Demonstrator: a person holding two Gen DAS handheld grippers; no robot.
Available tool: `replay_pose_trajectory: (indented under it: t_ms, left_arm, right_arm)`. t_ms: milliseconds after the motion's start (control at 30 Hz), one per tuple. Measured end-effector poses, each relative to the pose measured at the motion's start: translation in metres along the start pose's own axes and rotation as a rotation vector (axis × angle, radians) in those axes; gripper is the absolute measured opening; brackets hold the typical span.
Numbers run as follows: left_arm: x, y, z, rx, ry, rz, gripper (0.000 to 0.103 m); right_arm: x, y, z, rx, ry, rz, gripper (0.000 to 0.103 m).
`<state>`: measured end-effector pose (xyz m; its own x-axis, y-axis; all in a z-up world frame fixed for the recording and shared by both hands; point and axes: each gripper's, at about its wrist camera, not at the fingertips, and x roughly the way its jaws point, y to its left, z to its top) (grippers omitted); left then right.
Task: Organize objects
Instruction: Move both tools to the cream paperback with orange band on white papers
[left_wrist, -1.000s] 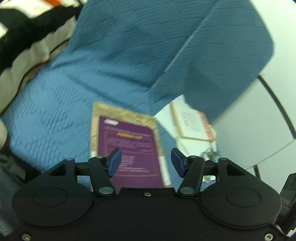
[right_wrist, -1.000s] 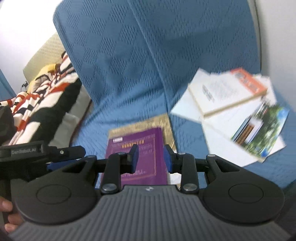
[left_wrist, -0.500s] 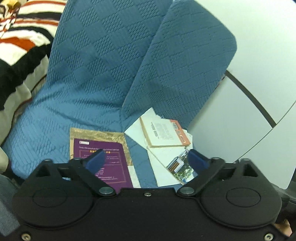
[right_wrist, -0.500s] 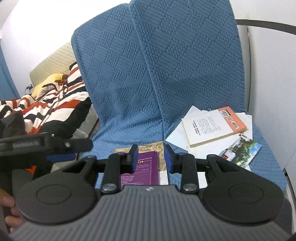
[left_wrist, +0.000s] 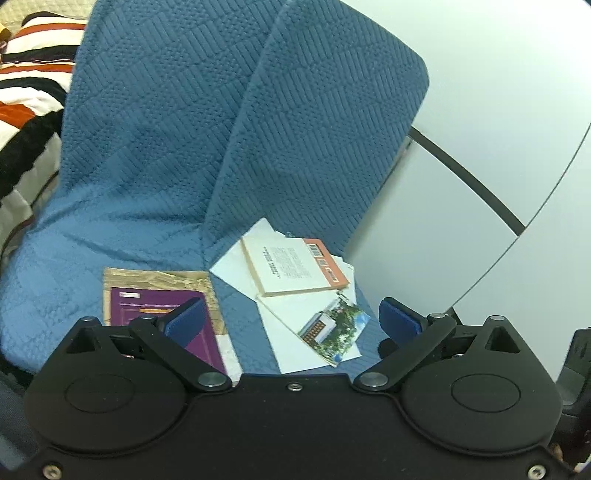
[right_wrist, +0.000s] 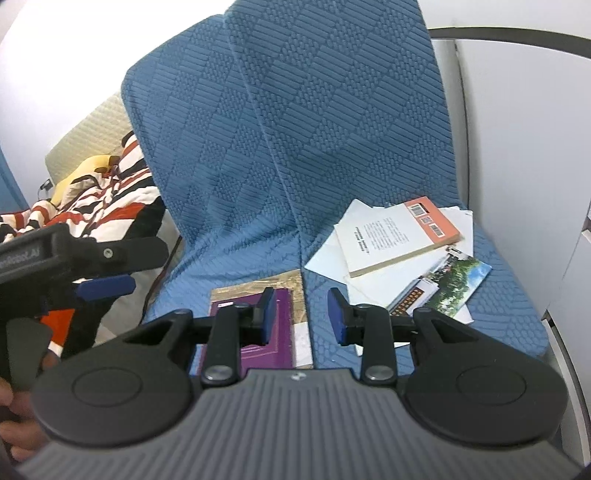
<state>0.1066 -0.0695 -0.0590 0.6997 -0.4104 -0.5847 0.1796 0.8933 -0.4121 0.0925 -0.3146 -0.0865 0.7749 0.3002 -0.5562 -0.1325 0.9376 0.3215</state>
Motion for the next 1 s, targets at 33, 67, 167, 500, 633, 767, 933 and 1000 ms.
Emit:
replay_pose_trajectory:
  t_ms: [33, 67, 167, 500, 633, 767, 933, 1000]
  left_arm:
    - [0.003, -0.001, 0.000, 0.002, -0.001, -0.001, 0.100]
    - [0.006, -0.002, -0.001, 0.004, -0.005, -0.001, 0.100]
    - [0.019, -0.004, -0.001, -0.013, 0.012, 0.011, 0.099]
    - [0.062, -0.008, -0.003, -0.015, 0.051, 0.052, 0.094]
    - [0.082, -0.015, -0.005, 0.011, 0.065, 0.060, 0.093]
    - [0.099, -0.019, -0.004, 0.016, 0.072, 0.062, 0.093]
    - [0.122, -0.022, -0.004, 0.025, 0.087, 0.076, 0.094]
    - [0.131, -0.022, -0.005, 0.030, 0.098, 0.090, 0.095]
  right_arm:
    - [0.002, -0.003, -0.001, 0.002, -0.001, -0.001, 0.035]
    - [0.005, -0.006, -0.002, 0.004, -0.002, -0.003, 0.035]
    - [0.013, -0.016, -0.005, 0.016, 0.003, -0.030, 0.035]
    - [0.036, -0.057, -0.016, 0.065, 0.004, -0.092, 0.035]
    - [0.046, -0.074, -0.017, 0.092, 0.001, -0.117, 0.038]
    - [0.059, -0.088, -0.018, 0.127, -0.026, -0.134, 0.049]
    - [0.077, -0.102, -0.017, 0.176, -0.042, -0.150, 0.052]
    - [0.082, -0.106, -0.015, 0.202, -0.052, -0.144, 0.056]
